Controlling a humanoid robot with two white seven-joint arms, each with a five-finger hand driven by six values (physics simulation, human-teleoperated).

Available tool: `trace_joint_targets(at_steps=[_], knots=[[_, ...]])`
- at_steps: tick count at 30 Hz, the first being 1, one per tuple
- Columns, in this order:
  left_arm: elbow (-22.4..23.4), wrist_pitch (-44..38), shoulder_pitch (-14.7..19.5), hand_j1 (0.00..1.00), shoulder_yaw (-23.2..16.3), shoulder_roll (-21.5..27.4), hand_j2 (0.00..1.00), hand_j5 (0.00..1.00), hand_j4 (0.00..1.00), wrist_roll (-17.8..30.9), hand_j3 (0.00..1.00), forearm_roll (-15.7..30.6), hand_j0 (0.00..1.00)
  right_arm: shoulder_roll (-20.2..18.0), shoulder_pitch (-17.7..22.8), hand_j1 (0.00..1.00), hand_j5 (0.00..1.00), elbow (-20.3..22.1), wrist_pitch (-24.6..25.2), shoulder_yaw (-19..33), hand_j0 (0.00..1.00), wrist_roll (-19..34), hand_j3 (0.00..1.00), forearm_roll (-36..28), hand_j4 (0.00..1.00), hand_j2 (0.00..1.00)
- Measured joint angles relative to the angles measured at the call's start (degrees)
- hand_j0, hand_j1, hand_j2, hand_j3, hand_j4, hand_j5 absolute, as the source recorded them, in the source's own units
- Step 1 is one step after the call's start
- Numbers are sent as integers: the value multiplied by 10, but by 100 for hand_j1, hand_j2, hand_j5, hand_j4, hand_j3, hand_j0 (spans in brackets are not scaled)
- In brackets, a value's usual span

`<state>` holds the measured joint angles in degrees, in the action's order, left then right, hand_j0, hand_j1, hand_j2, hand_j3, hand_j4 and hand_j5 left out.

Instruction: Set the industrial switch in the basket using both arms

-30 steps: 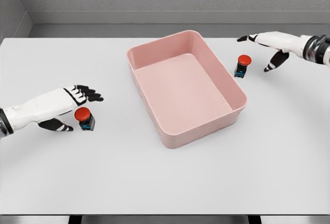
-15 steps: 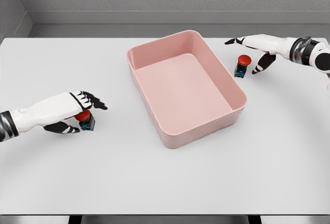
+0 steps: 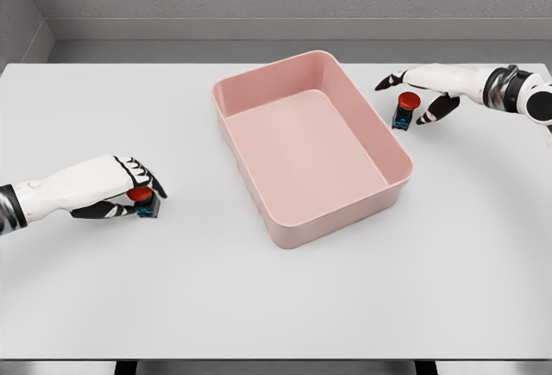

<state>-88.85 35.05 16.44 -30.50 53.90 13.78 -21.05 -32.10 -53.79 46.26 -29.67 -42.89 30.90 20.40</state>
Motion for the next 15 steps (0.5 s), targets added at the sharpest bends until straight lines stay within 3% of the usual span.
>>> trace_joint_targets(at_steps=[15], knots=[[-12, 0, 18, 51, 1, 1, 51, 51, 51, 2, 51, 5, 51, 0, 3, 68, 68, 0, -18, -1, 68, 1, 68, 3, 68, 68]])
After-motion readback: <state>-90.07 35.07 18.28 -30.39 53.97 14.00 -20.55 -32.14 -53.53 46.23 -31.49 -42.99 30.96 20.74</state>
